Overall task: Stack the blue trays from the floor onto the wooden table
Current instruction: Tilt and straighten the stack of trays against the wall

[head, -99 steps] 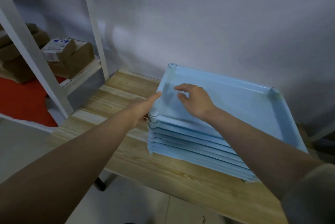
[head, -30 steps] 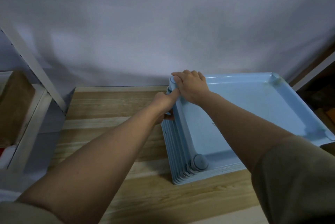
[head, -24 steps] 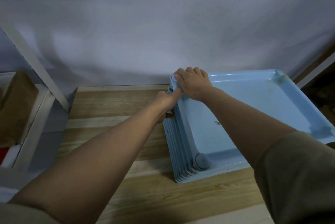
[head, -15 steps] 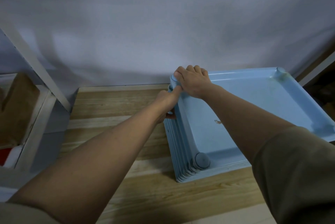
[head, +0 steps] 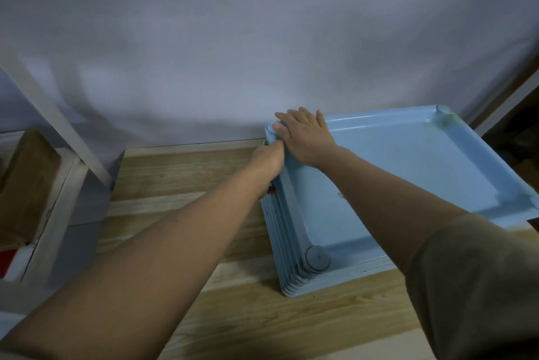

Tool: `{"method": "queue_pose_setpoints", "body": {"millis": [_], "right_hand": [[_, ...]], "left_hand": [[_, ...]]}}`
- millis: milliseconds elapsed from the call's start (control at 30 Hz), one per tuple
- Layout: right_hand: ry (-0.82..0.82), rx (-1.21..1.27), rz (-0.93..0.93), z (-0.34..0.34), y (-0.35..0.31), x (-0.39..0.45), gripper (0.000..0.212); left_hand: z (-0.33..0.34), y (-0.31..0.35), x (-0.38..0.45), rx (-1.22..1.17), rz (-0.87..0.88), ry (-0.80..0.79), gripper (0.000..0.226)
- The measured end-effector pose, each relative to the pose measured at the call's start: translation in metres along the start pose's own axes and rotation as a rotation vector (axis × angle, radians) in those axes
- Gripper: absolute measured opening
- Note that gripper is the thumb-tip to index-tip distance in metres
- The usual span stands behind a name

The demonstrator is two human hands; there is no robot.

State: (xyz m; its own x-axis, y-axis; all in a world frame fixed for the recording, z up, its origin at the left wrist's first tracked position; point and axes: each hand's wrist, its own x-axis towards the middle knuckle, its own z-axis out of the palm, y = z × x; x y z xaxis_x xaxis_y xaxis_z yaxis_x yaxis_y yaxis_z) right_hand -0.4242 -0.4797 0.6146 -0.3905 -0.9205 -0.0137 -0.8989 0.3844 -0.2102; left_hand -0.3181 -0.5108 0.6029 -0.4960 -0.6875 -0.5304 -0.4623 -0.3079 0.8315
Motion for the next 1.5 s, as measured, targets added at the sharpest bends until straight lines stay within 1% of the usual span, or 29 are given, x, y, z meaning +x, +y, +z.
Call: {"method": "queue_pose_setpoints", "body": {"millis": [67, 133, 200, 300, 367, 467, 567, 633, 667, 733, 800, 900, 933, 1000, 1033, 1100, 1167, 1300, 1400, 1467, 1500], "right_hand": [[0.031, 0.031, -0.014, 0.002, 0.010, -0.012, 0.051], [0.045, -0.015, -0.029, 0.002, 0.026, -0.025, 0.052], [0.028, -0.046, -0.044, 0.001, 0.042, -0.033, 0.053], [0.004, -0.027, -0.077, 0.002, 0.047, -0.035, 0.055], [-0.001, -0.007, -0.094, 0.001, 0.048, -0.033, 0.057], [-0.067, 0.032, -0.141, -0.010, 0.055, -0.036, 0.057], [-0.066, 0.074, -0.177, -0.022, 0.079, -0.058, 0.057], [-0.046, 0.064, -0.149, -0.029, 0.110, -0.078, 0.057], [-0.041, 0.038, -0.126, -0.033, 0.129, -0.088, 0.058], [-0.029, -0.035, -0.073, -0.044, 0.167, -0.102, 0.060], [-0.009, -0.106, -0.024, -0.057, 0.200, -0.113, 0.062], [0.061, -0.224, 0.074, -0.073, 0.245, -0.131, 0.066], [0.064, -0.261, 0.115, -0.077, 0.260, -0.138, 0.068], [0.021, -0.271, 0.192, -0.081, 0.288, -0.151, 0.069], [-0.019, -0.212, 0.218, -0.081, 0.300, -0.158, 0.069], [-0.111, 0.003, 0.230, -0.075, 0.316, -0.170, 0.070], [-0.091, 0.151, 0.191, -0.066, 0.326, -0.177, 0.072], [-0.029, 0.133, 0.176, -0.054, 0.330, -0.180, 0.073], [-0.033, 0.141, 0.162, -0.055, 0.331, -0.179, 0.072], [-0.031, 0.261, 0.145, -0.055, 0.335, -0.179, 0.070], [-0.009, 0.368, 0.131, -0.056, 0.338, -0.180, 0.067]], "left_hand": [[0.008, 0.002, -0.001, -0.029, 0.003, 0.076, 0.052], [0.017, -0.001, 0.000, 0.061, 0.040, 0.187, 0.061], [0.022, -0.005, -0.002, 0.190, 0.082, 0.277, 0.062], [0.023, -0.006, -0.003, 0.303, 0.116, 0.345, 0.071], [0.025, -0.004, -0.004, 0.366, 0.134, 0.393, 0.071], [0.027, -0.002, -0.008, 0.475, 0.130, 0.475, 0.071], [0.026, -0.001, -0.013, 0.656, 0.140, 0.680, 0.075], [0.029, 0.000, -0.021, 0.795, 0.227, 0.779, 0.075], [0.036, 0.002, -0.027, 0.866, 0.291, 0.803, 0.074], [0.061, 0.008, -0.037, 0.980, 0.402, 0.766, 0.072], [0.104, 0.016, -0.047, 1.063, 0.437, 0.633, 0.073], [0.179, 0.025, -0.060, 1.139, 0.396, 0.383, 0.082], [0.200, 0.026, -0.063, 1.143, 0.371, 0.319, 0.086], [0.231, 0.023, -0.065, 1.139, 0.315, 0.244, 0.092], [0.240, 0.020, -0.065, 1.157, 0.288, 0.228, 0.095], [0.251, 0.012, -0.062, 1.221, 0.263, 0.240, 0.099], [0.252, 0.009, -0.060, 1.251, 0.272, 0.276, 0.100], [0.252, 0.008, -0.059, 1.269, 0.267, 0.292, 0.099], [0.252, 0.009, -0.061, 1.268, 0.260, 0.280, 0.099], [0.250, 0.012, -0.063, 1.250, 0.256, 0.256, 0.098], [0.247, 0.014, -0.065, 1.231, 0.256, 0.247, 0.096]]}}
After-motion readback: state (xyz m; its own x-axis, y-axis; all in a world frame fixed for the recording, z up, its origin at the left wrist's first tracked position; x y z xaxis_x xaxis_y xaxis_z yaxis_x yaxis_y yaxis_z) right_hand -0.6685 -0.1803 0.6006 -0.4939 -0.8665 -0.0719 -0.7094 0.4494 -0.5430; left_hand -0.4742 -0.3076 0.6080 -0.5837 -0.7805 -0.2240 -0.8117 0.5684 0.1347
